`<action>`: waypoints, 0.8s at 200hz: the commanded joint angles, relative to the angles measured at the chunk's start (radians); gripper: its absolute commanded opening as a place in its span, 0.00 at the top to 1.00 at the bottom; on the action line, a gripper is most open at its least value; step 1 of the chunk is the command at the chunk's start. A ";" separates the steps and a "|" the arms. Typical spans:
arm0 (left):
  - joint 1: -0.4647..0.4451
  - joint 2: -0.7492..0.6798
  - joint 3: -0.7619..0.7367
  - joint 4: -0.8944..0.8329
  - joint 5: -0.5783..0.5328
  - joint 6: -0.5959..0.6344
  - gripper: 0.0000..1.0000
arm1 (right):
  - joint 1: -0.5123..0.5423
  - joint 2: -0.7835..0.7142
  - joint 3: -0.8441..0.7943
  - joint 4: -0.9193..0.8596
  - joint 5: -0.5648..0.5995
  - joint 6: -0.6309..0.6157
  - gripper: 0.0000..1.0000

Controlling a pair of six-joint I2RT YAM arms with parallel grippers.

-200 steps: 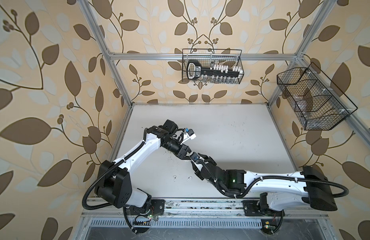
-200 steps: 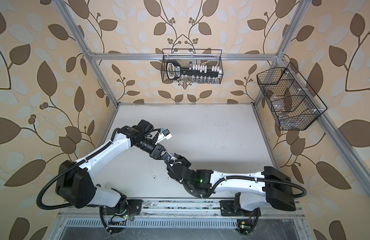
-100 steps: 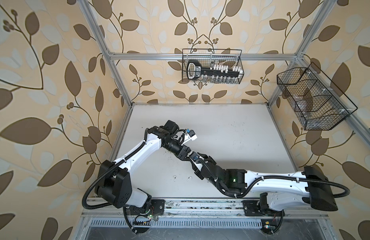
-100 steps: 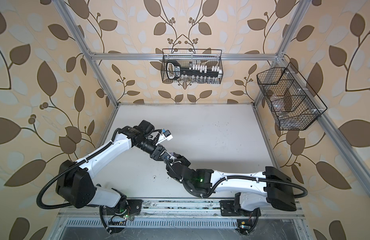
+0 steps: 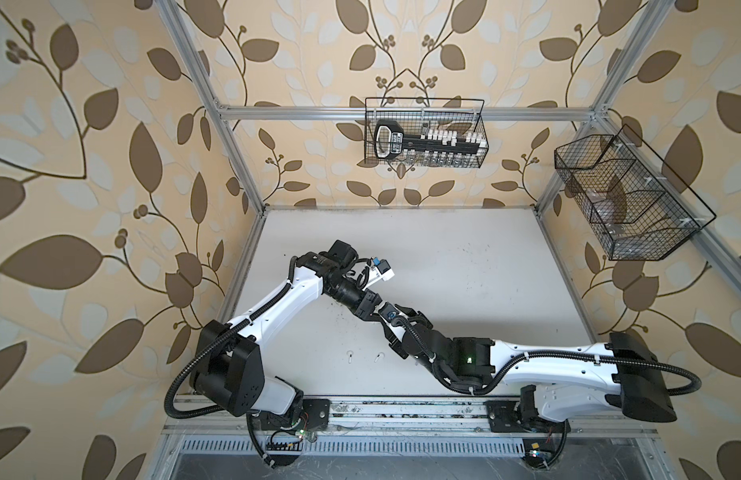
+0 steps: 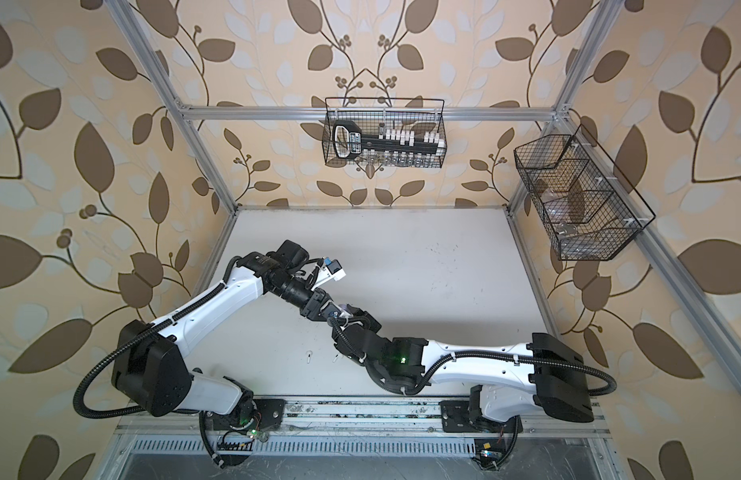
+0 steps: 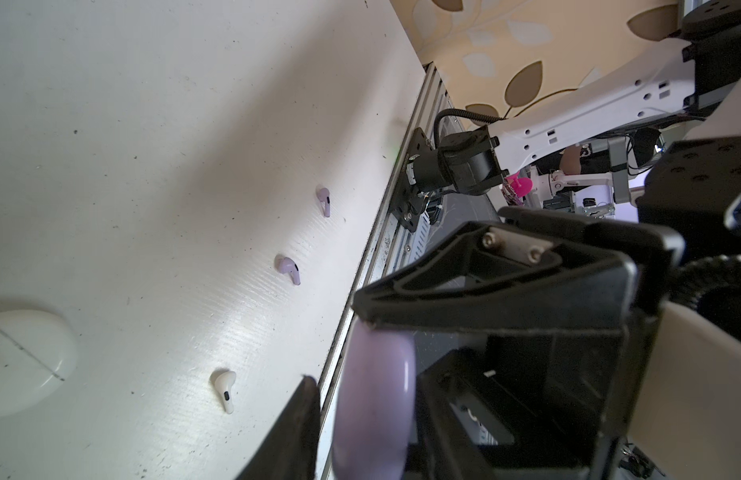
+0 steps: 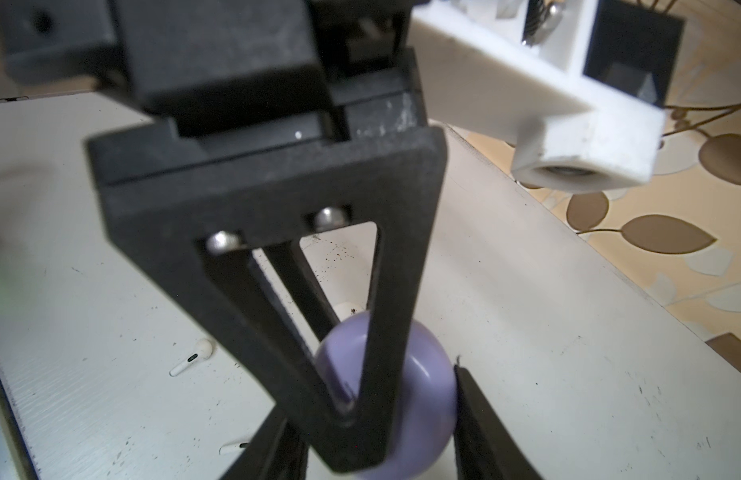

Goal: Insert the wireless bluetooth earbuds into the charging case
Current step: 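Close the left gripper on the lavender case held by the right gripper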

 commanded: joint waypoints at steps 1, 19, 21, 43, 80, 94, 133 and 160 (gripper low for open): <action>-0.012 -0.013 0.028 0.000 -0.007 0.007 0.57 | 0.011 -0.039 0.008 -0.002 0.008 -0.006 0.66; -0.012 -0.013 0.028 0.002 -0.009 0.005 0.56 | 0.012 -0.049 0.006 -0.006 0.012 -0.005 0.66; -0.012 -0.012 0.028 0.002 -0.009 0.005 0.56 | 0.012 -0.049 0.006 -0.005 0.012 -0.005 0.66; -0.012 -0.013 0.028 0.003 -0.009 0.004 0.56 | 0.014 -0.053 0.008 -0.009 0.012 -0.006 0.66; -0.012 -0.011 0.037 -0.016 0.021 0.014 0.58 | 0.014 -0.041 0.015 -0.005 0.008 -0.009 0.66; -0.012 -0.011 0.041 -0.026 0.027 0.020 0.61 | 0.014 -0.038 0.018 -0.001 0.007 -0.012 0.66; -0.012 -0.013 0.037 -0.032 0.028 0.031 0.68 | 0.014 -0.036 0.020 -0.001 0.006 -0.012 0.66; -0.012 -0.014 0.039 -0.035 0.029 0.034 0.71 | 0.014 -0.038 0.019 -0.004 0.009 -0.010 0.67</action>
